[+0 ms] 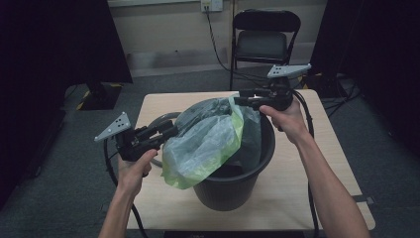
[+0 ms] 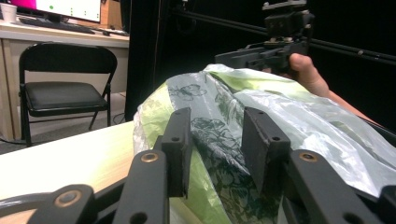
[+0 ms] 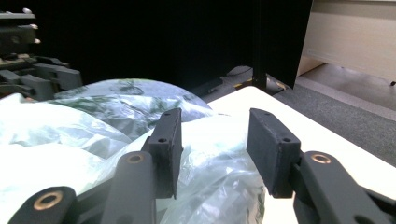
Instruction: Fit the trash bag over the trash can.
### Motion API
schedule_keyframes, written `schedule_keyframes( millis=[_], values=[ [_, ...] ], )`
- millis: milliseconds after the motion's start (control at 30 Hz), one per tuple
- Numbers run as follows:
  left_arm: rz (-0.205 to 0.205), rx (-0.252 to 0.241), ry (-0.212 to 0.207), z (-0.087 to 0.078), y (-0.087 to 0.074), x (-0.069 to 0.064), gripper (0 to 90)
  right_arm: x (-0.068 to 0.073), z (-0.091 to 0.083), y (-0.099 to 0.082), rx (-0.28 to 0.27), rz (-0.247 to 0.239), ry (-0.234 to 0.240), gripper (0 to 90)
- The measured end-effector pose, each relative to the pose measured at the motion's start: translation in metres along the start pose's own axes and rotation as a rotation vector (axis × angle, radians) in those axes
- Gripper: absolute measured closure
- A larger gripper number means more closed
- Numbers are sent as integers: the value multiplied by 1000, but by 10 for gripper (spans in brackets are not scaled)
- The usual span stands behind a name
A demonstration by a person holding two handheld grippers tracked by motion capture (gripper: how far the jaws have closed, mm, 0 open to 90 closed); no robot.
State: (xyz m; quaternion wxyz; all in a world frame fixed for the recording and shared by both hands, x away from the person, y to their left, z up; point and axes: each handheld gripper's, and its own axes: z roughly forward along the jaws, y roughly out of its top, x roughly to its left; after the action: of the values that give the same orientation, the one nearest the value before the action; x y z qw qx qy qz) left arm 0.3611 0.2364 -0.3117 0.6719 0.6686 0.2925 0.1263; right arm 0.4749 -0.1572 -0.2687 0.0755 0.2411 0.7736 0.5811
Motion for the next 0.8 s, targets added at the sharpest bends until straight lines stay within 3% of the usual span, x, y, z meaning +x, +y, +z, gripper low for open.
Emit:
schedule_keyframes(
  millis=[100, 167, 233, 333, 433, 500, 533, 567, 600, 633, 700, 800],
  values=[
    [8, 18, -10, -2, 2, -1, 631, 0, 3, 0, 17, -4, -8, 549],
    [62, 51, 10, 2, 9, 0, 628, -1, 7, -1, 26, -3, -4, 557],
    [54, 32, -13, 6, 18, 5, 605, -2, 10, 0, 24, -5, 9, 640],
    [39, 0, -17, 16, 31, 18, 604, -1, 12, 2, 16, -33, -4, 734],
    [20, 22, -8, 29, 35, 28, 598, -1, 14, 4, 15, -44, -17, 817],
    [15, 52, -14, 38, 33, 32, 596, -2, 14, 5, -4, -32, -13, 839],
    [1, 89, -9, 48, 27, 36, 593, -3, 13, 5, -24, -25, -15, 885],
    [1, 89, -9, 48, 27, 36, 594, -3, 13, 5, -24, -25, -15, 885],
    [-7, 107, -13, 52, 23, 38, 594, -3, 13, 5, -27, -22, -16, 891],
    [-22, 94, -37, 53, 21, 39, 594, -3, 12, 4, -33, -22, -15, 900],
    [-7, 76, -40, 51, 21, 37, 716, -3, 7, 4, -56, -12, -26, 900],
    [12, 68, -26, 46, 23, 37, 785, -5, -1, 1, -89, 0, -31, 900]
  ],
)
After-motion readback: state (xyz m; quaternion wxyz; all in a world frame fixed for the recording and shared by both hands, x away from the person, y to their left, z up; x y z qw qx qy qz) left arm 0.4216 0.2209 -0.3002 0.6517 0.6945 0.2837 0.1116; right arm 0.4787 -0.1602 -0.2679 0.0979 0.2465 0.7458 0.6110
